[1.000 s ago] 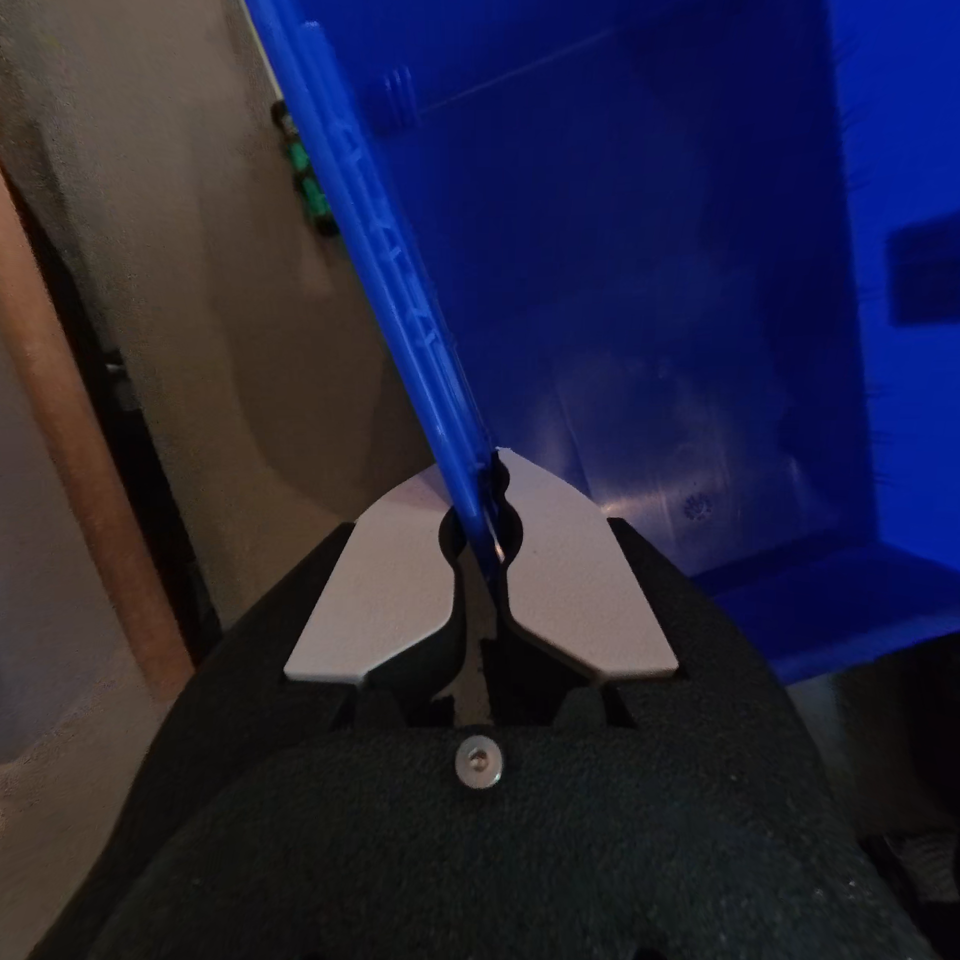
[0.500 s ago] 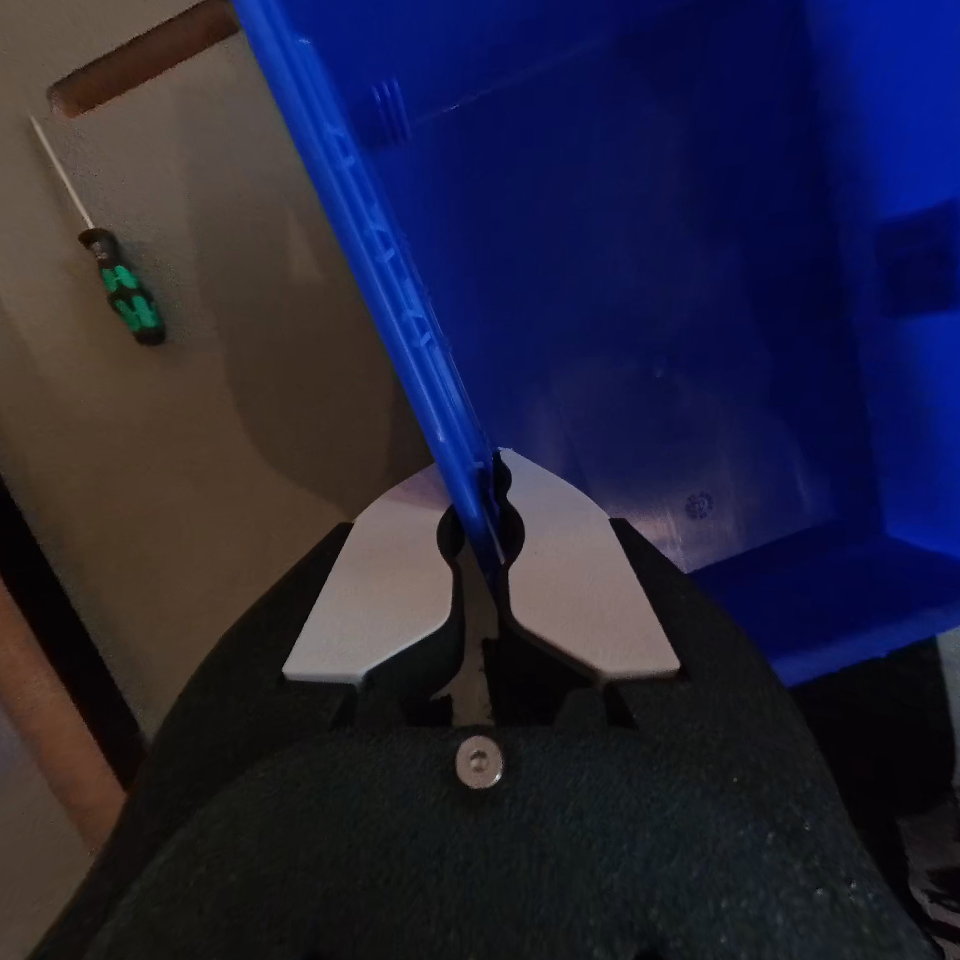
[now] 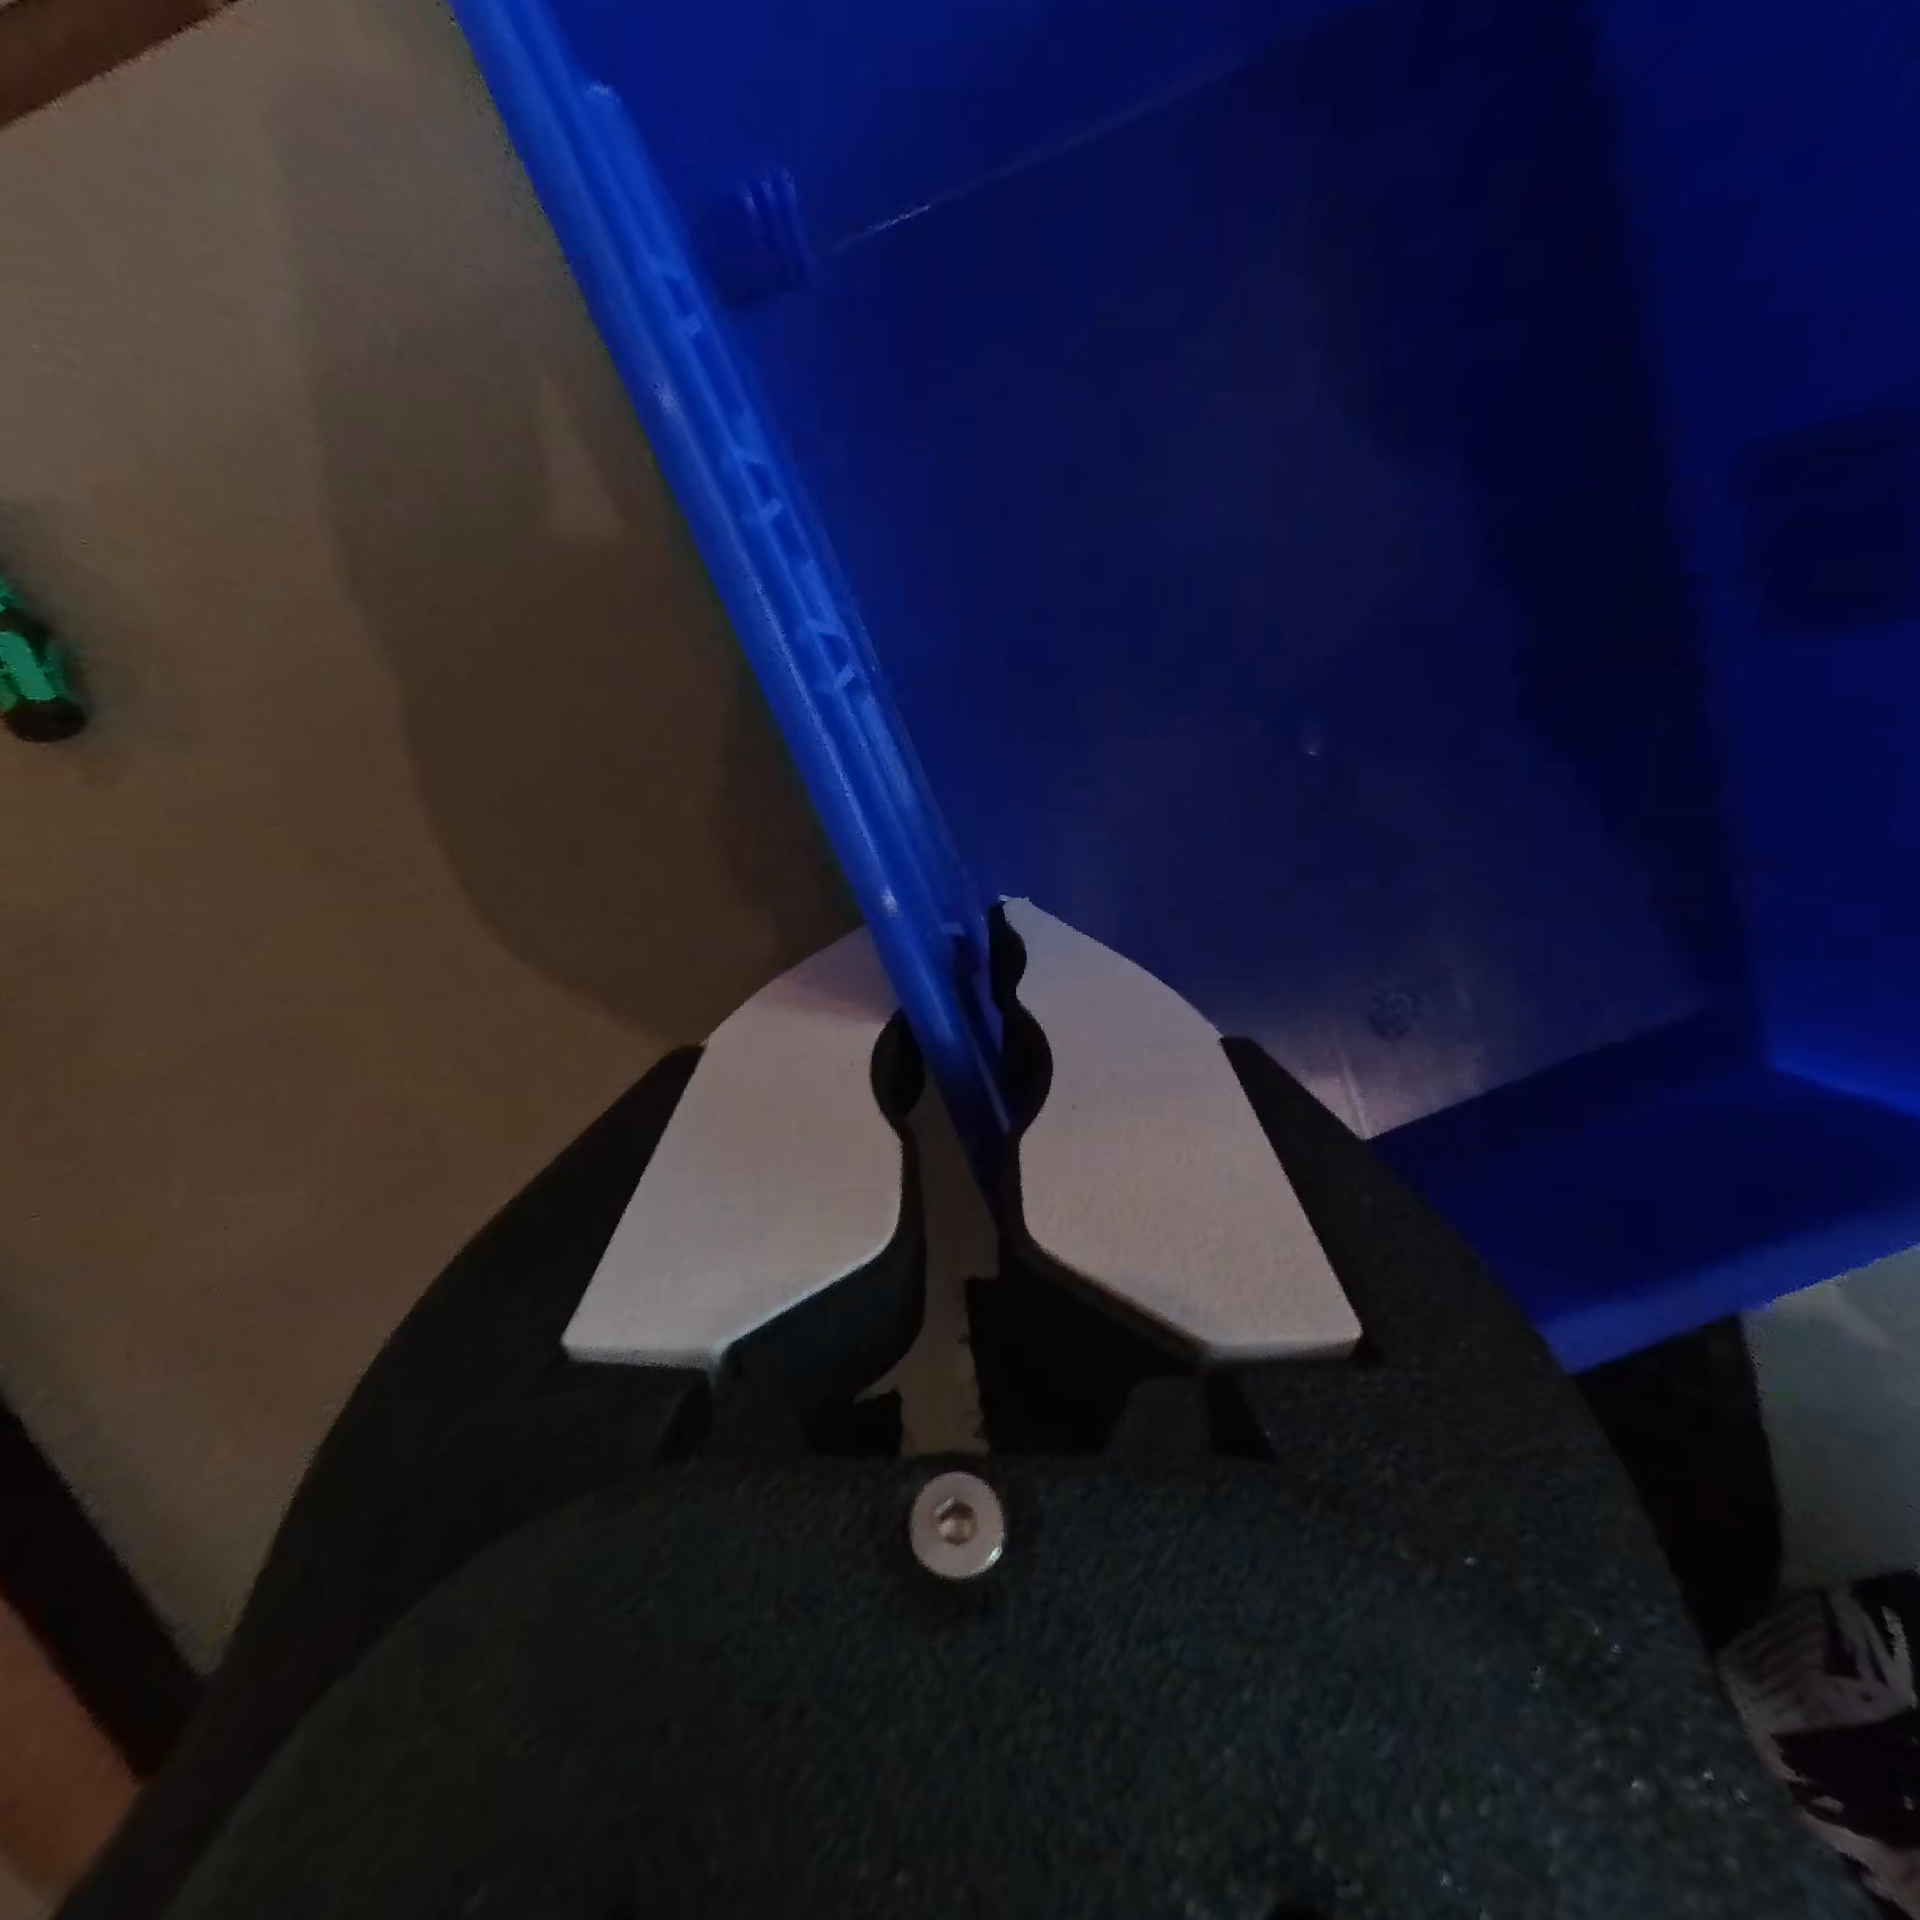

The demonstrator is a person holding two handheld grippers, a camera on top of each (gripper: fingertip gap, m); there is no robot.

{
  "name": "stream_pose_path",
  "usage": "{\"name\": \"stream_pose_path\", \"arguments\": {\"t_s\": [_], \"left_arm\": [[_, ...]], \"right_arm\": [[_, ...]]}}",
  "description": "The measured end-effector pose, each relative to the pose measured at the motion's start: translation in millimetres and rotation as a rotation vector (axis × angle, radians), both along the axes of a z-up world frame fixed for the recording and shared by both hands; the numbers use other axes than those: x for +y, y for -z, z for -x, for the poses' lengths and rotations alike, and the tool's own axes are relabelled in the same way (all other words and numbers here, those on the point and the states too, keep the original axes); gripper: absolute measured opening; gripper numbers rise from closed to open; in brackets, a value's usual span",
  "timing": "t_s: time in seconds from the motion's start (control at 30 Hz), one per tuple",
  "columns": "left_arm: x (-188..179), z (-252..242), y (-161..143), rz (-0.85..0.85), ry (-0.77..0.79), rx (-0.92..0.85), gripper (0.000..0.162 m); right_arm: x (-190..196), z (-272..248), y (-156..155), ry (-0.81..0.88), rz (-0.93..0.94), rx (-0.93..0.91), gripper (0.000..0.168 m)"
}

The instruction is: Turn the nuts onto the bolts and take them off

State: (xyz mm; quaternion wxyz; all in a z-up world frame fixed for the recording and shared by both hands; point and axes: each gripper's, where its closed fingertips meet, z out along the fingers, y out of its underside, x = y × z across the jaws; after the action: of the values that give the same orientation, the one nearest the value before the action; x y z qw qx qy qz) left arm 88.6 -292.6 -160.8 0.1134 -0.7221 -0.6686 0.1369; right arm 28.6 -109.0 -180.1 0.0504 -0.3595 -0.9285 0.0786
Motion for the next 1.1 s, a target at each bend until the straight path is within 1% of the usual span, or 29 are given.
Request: {"name": "stream_pose_path", "arguments": {"t_s": [0.4, 0.57, 0.7, 0.9, 1.1], "left_arm": [[19, 11, 16, -0.094, 0.017, 0.015, 0.01], [20, 10, 25, -0.119, 0.015, 0.011, 0.009], [20, 10, 26, -0.118, 0.017, 0.013, 0.009], [22, 10, 27, -0.144, 0.006, 0.018, 0.009], [22, 8, 32, -0.193, -0.019, 0.046, 0.007]], "right_arm": [[17, 9, -3, 0.02, -0.032, 0.031, 0.017], [18, 9, -3, 0.01, -0.044, 0.047, 0.018], [19, 8, -2, 0.007, -0.069, 0.061, 0.02], [24, 10, 2, -0.021, -0.14, 0.103, 0.027], [23, 9, 2, -0.045, -0.147, 0.128, 0.034]]}}
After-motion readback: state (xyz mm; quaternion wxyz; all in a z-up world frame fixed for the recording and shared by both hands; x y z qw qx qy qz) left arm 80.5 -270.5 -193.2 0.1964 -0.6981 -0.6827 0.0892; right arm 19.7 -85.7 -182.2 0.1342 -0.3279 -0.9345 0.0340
